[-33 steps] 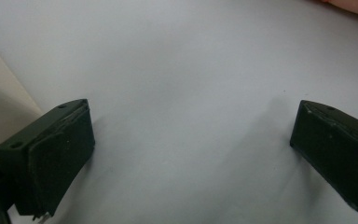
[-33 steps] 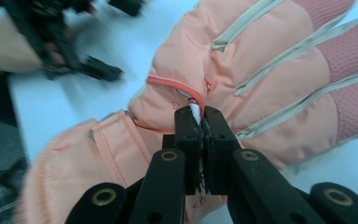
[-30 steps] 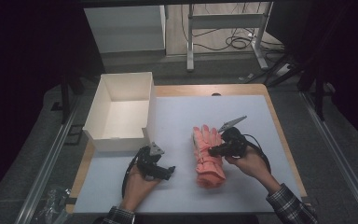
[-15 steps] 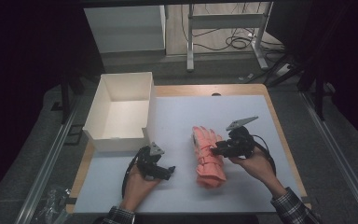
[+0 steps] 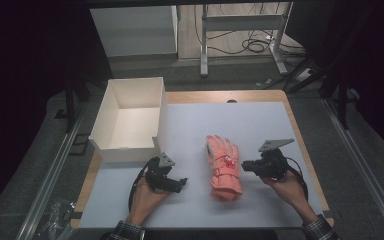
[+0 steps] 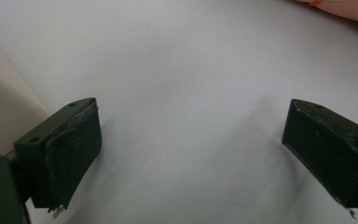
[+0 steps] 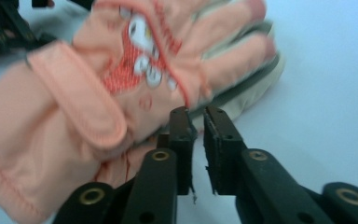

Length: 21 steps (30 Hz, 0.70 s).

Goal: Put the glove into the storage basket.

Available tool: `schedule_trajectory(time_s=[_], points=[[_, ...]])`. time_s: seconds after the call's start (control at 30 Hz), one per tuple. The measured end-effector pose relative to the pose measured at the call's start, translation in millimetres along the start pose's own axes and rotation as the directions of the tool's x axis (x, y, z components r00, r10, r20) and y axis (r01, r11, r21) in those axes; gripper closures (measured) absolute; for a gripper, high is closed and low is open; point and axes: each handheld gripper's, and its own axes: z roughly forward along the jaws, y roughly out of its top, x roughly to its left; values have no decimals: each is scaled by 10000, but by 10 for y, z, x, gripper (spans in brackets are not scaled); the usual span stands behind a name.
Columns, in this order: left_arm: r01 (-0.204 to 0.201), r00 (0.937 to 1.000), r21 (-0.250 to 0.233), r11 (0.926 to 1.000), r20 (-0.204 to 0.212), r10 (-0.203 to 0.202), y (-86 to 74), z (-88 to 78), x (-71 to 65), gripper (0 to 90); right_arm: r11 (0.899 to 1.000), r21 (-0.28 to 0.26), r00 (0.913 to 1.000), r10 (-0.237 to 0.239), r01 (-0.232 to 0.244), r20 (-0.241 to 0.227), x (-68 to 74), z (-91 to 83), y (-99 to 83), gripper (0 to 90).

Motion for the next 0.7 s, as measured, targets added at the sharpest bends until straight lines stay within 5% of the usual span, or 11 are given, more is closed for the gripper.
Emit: schedule_trajectory(time_s=[0.33, 0.7], points=[[563, 9979, -35, 9984, -317, -563, -188, -170, 91, 43, 9986, 158, 9987, -512, 512, 28, 151, 144, -351, 839], [342, 9990, -25, 9994, -300, -343, -250, -147, 115, 29, 9980, 216, 9983, -586, 587, -52, 179, 322, -326, 839]])
